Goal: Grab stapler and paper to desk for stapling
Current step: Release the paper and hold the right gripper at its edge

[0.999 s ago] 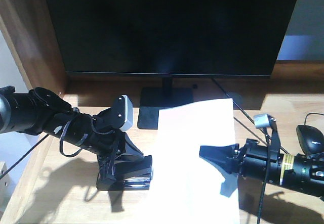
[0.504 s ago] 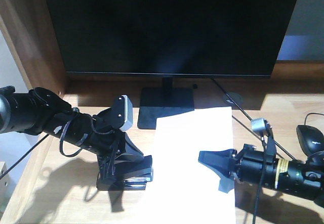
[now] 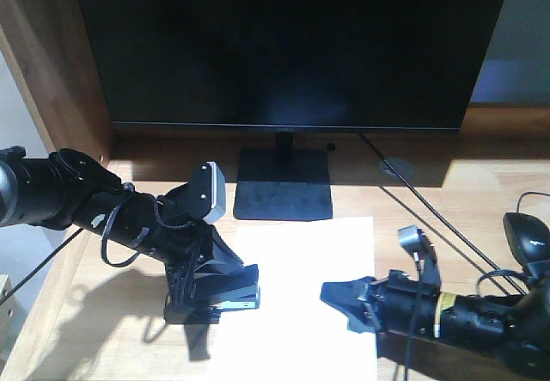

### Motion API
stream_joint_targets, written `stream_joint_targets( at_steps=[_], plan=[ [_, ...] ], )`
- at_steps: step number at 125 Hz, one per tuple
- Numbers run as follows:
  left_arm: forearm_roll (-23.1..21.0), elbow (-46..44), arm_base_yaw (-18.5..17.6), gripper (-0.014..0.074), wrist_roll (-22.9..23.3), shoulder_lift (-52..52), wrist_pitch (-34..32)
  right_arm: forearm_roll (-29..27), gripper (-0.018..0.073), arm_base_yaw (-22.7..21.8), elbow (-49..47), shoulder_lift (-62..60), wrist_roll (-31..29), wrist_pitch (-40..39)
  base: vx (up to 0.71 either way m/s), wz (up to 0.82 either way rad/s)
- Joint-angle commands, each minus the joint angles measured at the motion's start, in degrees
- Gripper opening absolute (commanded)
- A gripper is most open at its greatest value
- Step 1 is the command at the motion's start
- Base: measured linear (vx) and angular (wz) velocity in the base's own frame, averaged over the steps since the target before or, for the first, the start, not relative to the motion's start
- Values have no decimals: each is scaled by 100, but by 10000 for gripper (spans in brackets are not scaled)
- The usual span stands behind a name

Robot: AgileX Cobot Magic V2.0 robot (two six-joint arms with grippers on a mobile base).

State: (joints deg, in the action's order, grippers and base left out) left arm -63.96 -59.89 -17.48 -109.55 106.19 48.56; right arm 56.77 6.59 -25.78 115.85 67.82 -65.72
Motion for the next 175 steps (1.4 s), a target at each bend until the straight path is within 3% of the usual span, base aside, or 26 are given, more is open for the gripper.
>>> stream_joint_targets(
  at_steps=[1, 36, 175],
  plan=[
    [-304, -142, -22, -6, -4, -239, 142, -527, -3, 159, -63, -133, -67, -1131, 0, 0],
    [-308, -142, -22, -6, -4, -239, 142, -735, -3, 211, -63, 174, -81, -1137, 0, 0],
    [-308, -142, -22, -6, -4, -239, 142, -675, -3, 211, -63, 229, -67, -1137, 0, 0]
  ],
)
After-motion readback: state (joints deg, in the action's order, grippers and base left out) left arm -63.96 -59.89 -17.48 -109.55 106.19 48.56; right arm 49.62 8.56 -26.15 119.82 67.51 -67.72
